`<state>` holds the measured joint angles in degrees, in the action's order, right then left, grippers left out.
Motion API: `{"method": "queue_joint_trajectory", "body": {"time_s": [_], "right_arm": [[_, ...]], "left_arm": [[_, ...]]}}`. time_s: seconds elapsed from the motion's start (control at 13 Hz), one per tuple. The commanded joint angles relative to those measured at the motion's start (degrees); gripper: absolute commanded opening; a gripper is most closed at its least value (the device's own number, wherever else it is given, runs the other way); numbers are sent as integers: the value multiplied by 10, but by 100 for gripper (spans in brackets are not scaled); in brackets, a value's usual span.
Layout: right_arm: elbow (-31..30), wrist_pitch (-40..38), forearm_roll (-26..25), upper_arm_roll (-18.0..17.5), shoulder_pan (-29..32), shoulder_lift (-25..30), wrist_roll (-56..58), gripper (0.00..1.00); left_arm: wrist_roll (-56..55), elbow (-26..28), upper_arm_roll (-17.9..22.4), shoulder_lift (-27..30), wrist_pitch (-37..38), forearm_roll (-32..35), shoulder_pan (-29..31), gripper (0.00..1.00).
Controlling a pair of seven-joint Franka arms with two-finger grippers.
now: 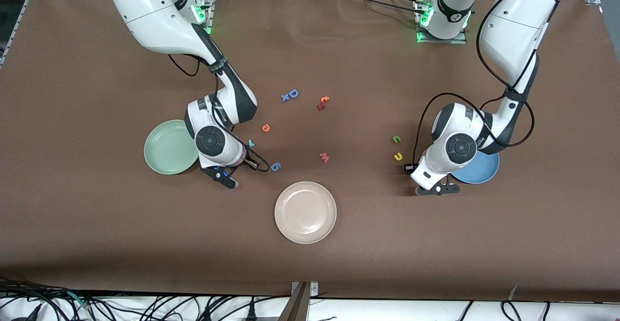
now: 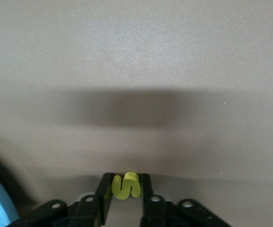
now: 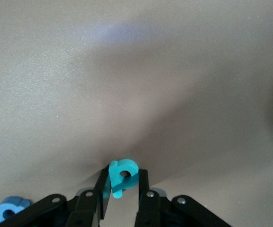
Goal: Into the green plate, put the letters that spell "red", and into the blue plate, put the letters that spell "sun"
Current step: 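Grasp the teal p with the right gripper while the left gripper grasps yellow s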
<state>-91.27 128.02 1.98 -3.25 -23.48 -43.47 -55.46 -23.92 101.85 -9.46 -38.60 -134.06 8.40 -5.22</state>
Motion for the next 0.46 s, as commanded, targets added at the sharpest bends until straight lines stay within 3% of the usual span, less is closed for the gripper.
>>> {"method": "queue_joint_trajectory", "body": {"time_s": [0.0,0.38], "right_arm": [[-7,0,2,3,2,6,6,3],[3,-132,3,40,3,91,53,3]], "left_arm": [[-5,11,-3,26,23,14,2,12],[44,-5,2,86,108,21,20,13]]}}
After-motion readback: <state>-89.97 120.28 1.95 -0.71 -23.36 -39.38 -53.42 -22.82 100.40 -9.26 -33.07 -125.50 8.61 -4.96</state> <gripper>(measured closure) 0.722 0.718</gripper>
